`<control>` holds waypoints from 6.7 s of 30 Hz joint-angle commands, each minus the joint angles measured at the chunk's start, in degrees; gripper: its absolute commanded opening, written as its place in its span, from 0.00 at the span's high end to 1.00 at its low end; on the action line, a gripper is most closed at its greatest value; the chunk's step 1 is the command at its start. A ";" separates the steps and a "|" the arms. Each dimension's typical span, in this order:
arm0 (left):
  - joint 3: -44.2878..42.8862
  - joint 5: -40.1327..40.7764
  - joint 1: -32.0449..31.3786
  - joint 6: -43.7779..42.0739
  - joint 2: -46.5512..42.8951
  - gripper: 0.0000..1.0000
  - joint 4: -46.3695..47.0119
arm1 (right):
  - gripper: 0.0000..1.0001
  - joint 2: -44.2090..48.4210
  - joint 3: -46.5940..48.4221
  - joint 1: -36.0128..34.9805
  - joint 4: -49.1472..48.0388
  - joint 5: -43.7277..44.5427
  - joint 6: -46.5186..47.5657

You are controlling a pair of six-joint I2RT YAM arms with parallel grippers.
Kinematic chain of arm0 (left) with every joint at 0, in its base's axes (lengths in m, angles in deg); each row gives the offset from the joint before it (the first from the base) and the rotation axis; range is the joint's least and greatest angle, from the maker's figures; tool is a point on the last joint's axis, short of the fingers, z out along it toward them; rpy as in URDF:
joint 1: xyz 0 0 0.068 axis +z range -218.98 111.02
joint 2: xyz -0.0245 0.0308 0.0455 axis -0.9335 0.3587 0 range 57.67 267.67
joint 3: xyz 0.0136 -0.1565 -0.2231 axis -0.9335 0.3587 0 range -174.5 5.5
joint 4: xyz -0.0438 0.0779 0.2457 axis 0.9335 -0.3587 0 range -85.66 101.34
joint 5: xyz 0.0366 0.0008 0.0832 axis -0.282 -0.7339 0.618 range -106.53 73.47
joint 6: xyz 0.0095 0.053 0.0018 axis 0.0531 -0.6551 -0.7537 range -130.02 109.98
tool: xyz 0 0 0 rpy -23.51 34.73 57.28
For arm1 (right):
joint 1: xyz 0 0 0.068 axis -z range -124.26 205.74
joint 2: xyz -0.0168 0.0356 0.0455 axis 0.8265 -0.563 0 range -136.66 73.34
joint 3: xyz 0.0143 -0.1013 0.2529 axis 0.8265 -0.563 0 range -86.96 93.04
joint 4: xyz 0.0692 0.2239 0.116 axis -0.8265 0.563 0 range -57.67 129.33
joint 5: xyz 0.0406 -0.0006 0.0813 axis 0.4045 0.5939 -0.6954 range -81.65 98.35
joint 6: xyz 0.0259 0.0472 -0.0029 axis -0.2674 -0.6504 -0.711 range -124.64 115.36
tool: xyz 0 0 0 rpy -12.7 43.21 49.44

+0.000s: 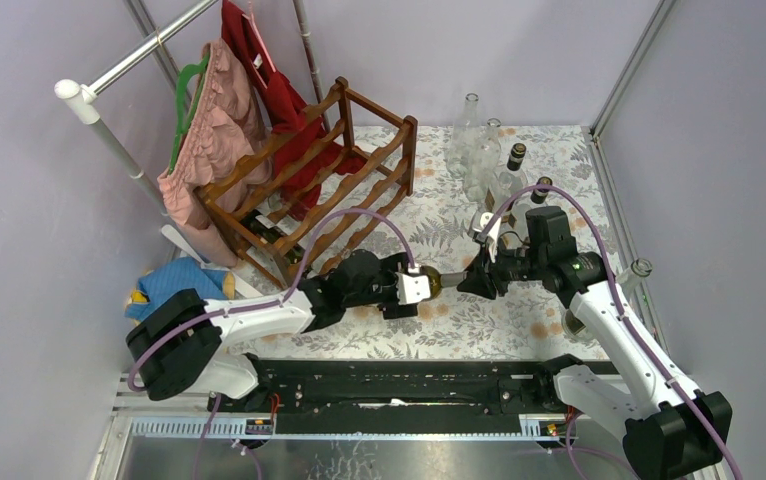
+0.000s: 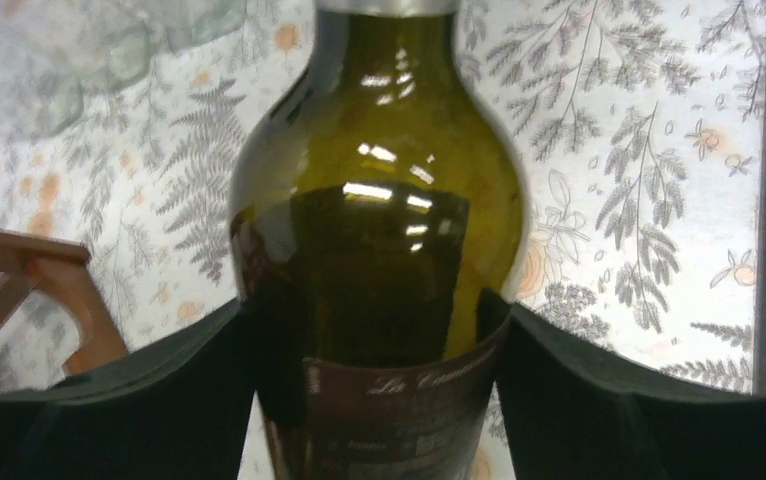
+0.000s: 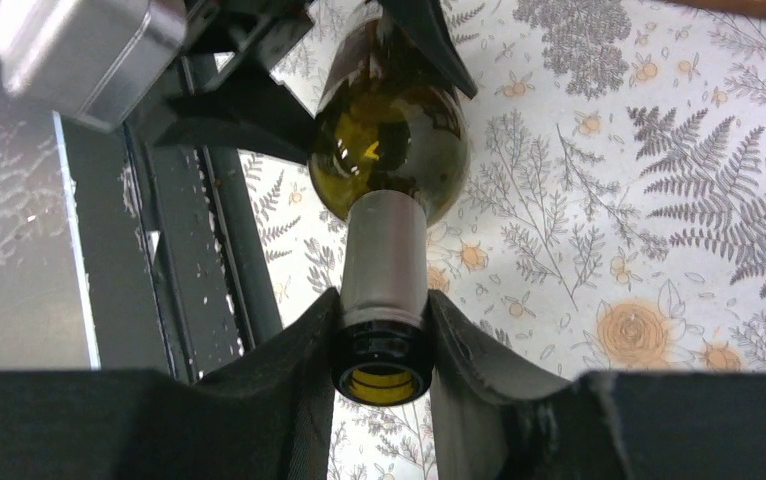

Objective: Put the wine bottle on the wine rack
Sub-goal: Pick up the wine bottle from the center of the board, then place the wine bottle in the wine rack.

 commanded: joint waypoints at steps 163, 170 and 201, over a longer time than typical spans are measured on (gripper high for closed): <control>-23.60 12.21 12.05 27.50 -33.29 0.01 -14.90 | 1.00 -25.23 13.60 -7.80 -20.86 17.94 -20.80; -22.38 11.70 12.65 27.13 -33.60 0.01 -14.36 | 1.00 -28.34 13.79 -8.90 -24.45 18.64 -20.08; -20.16 8.41 15.82 27.62 -32.35 0.01 -12.49 | 1.00 -39.74 3.30 -13.18 -59.75 23.13 -9.50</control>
